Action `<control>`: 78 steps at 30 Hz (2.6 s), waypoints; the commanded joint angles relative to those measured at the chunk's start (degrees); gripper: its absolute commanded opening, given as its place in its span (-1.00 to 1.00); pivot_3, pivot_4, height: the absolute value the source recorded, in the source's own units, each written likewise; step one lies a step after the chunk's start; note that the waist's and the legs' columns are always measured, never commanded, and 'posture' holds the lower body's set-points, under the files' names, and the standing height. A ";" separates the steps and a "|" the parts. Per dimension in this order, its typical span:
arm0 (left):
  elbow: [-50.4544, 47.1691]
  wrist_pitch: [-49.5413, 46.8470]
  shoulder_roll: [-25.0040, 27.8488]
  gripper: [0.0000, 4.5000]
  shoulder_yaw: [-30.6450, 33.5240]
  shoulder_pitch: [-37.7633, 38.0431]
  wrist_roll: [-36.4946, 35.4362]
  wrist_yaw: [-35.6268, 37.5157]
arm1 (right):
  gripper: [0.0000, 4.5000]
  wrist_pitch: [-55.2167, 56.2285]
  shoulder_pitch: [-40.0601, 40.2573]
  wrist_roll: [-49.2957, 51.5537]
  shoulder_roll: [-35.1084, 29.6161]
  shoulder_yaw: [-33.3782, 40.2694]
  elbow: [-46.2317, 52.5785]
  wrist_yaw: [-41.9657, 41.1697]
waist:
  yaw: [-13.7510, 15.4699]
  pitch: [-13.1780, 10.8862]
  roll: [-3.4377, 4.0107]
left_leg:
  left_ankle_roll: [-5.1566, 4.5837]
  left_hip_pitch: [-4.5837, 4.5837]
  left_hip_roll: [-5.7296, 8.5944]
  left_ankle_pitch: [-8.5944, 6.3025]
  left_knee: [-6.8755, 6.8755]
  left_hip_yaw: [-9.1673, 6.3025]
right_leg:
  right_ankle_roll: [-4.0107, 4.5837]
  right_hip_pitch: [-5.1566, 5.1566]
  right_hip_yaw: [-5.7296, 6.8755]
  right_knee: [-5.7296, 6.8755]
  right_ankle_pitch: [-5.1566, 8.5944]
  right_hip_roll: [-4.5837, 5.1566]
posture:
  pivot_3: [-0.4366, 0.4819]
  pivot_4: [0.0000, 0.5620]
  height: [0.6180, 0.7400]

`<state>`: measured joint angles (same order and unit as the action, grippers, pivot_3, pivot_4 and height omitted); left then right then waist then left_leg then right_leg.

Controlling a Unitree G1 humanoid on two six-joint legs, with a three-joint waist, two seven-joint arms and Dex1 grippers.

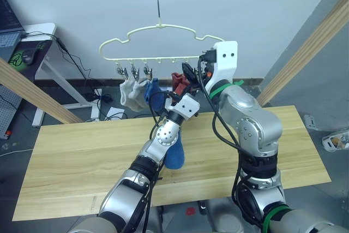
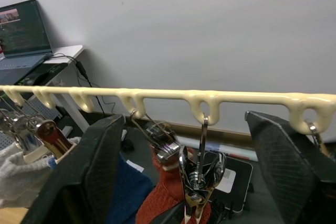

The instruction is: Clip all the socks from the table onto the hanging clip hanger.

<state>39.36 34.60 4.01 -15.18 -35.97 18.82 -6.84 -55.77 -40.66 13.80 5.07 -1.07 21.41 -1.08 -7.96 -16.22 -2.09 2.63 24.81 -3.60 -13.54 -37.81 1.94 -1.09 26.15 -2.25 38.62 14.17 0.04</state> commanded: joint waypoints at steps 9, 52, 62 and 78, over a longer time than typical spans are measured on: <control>-4.37 -0.39 -1.27 0.47 -0.56 4.04 -3.75 7.83 | 0.73 -3.56 2.05 5.76 -4.16 0.68 8.45 -4.44 | 0.00 0.00 0.00 | 0.00 -0.01 0.00 0.00 -0.01 -0.01 | -0.04 0.00 0.01 0.03 0.02 0.00 | -0.50 0.05 0.91; -63.24 -62.01 25.43 0.48 12.85 11.20 -44.91 49.89 | -0.14 3.91 8.35 -1.98 -11.12 -2.80 5.86 2.06 | -0.04 0.02 -0.01 | 0.03 -0.12 0.01 0.02 -0.10 -0.11 | -0.21 0.01 -0.18 0.21 0.13 -0.06 | -0.47 -0.09 0.91; -61.20 -59.53 25.88 0.48 12.76 11.29 -43.53 51.01 | 0.24 9.03 6.77 -5.41 -8.17 -2.72 0.69 2.24 | 0.05 0.02 -0.01 | 0.03 -0.09 0.01 0.02 -0.10 -0.11 | -0.01 0.00 -0.15 0.21 0.01 -0.05 | -0.45 -0.11 0.91; -60.55 -58.53 25.69 0.48 12.73 11.96 -41.95 51.16 | 0.37 13.89 4.05 -8.24 -4.49 -1.46 -4.33 3.48 | 0.07 0.03 -0.01 | 0.03 -0.09 0.01 0.02 -0.13 -0.11 | 0.06 0.00 -0.13 0.27 -0.03 -0.05 | -0.44 -0.09 0.91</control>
<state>-20.04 -25.39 29.60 -2.74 -24.24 -23.33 44.35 -43.92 -35.31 5.75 0.00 -3.32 16.01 1.50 -7.89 -16.19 -2.10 2.67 24.72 -3.59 -13.52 -37.94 1.83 -1.02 26.16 -2.38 38.89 14.13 0.00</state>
